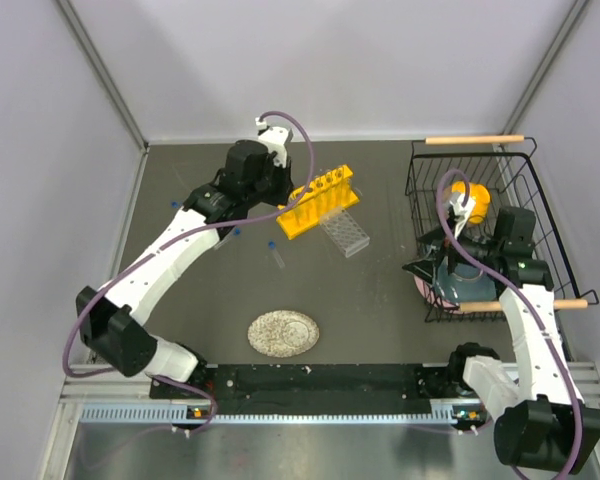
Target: Organize the chemistry lab equipment
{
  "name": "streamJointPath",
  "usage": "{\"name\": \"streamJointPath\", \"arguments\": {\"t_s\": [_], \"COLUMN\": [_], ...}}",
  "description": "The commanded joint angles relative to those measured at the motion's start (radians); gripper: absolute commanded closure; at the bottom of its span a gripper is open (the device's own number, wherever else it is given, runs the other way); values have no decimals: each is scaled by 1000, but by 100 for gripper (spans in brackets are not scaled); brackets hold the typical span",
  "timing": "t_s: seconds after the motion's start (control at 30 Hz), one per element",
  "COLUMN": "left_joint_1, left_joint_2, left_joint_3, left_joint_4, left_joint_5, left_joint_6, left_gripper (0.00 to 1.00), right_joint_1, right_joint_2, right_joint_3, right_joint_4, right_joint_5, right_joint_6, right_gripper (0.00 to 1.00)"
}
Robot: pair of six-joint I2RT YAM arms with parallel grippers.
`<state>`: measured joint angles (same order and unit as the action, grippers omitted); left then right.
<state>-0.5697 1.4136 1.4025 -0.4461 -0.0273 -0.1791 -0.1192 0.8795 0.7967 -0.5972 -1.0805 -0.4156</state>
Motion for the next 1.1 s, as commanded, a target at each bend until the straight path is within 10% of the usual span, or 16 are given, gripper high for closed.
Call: {"name": "streamJointPath", "arguments": {"t_s": [0.0,1.07], "left_joint_1": [7,22], "left_joint_2": [65,334], "left_joint_3": [61,234], "left_joint_4": [75,75], "left_joint_5": [-60,-13], "left_joint_6": [90,105], "left_gripper": [100,99], "right_joint_1": [-28,-28], "right_joint_2": [-16,-25], "right_joint_3": [-4,-8], "right_joint_4": [63,40], "right_joint_5": [-50,-24], "right_joint_6": [-15,-52], "right_gripper": [1,1]}}
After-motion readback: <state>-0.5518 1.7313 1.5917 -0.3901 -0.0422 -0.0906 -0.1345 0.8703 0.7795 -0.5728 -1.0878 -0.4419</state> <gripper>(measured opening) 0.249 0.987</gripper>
